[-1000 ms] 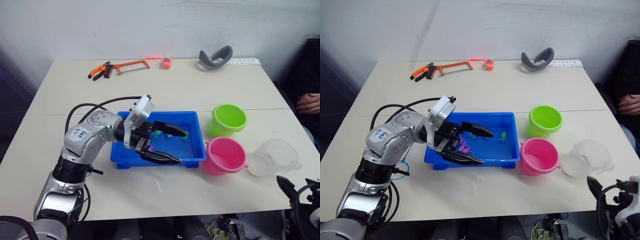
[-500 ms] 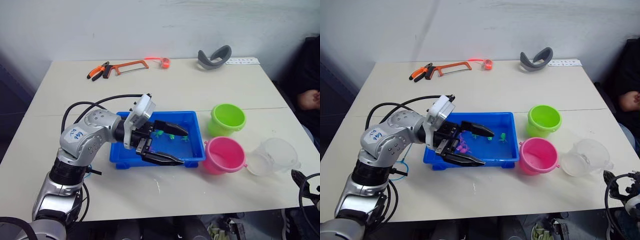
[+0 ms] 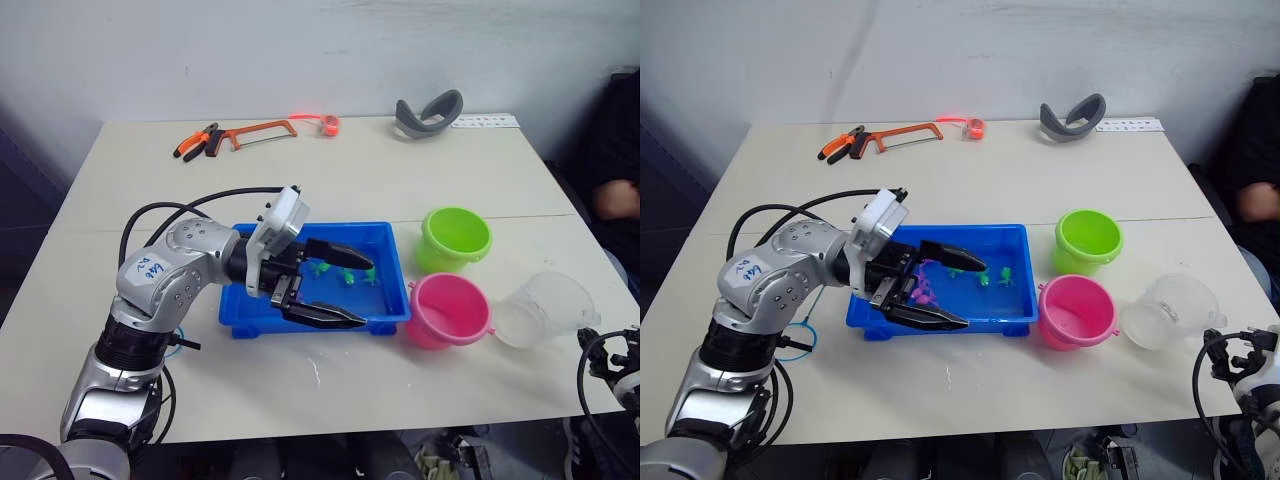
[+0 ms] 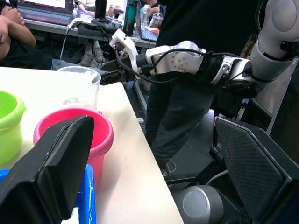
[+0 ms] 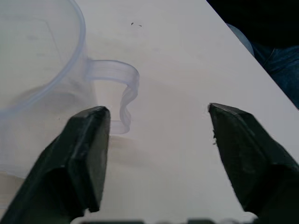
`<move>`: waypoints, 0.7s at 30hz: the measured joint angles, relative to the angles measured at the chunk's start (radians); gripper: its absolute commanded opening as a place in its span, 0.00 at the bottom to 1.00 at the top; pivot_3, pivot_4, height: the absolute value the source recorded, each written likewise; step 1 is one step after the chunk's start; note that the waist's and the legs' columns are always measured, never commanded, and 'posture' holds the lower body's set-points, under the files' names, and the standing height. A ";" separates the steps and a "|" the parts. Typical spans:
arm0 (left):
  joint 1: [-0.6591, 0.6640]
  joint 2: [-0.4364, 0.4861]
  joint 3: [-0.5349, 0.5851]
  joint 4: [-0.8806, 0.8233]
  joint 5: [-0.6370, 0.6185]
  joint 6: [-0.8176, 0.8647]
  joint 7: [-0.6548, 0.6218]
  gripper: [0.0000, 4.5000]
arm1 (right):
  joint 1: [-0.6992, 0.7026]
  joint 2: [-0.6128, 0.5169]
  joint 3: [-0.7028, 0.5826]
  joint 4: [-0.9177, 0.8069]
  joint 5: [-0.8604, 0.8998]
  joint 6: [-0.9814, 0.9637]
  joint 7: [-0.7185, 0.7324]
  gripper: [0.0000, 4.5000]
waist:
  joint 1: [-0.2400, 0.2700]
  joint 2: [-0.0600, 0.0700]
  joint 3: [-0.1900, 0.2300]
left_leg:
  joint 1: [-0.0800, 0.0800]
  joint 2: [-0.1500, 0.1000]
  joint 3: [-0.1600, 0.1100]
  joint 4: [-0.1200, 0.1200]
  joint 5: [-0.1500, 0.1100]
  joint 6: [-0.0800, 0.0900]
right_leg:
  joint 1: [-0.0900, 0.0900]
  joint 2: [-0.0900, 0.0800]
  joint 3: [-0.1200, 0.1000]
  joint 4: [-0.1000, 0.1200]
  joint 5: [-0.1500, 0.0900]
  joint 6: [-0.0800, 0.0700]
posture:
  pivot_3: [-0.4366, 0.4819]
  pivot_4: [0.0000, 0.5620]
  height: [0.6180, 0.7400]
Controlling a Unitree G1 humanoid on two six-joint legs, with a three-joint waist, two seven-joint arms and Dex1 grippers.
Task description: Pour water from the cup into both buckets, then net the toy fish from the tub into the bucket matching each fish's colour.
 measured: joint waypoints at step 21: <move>0.013 0.043 0.020 0.000 0.004 -0.032 -0.002 1.00 | -0.161 0.016 0.045 0.193 -0.004 -0.201 0.102 0.01 | 0.000 0.001 0.001 | 0.001 0.001 0.002 0.000 0.000 0.000 | 0.000 0.001 0.000 0.000 0.000 0.001 | 0.48 0.27 1.00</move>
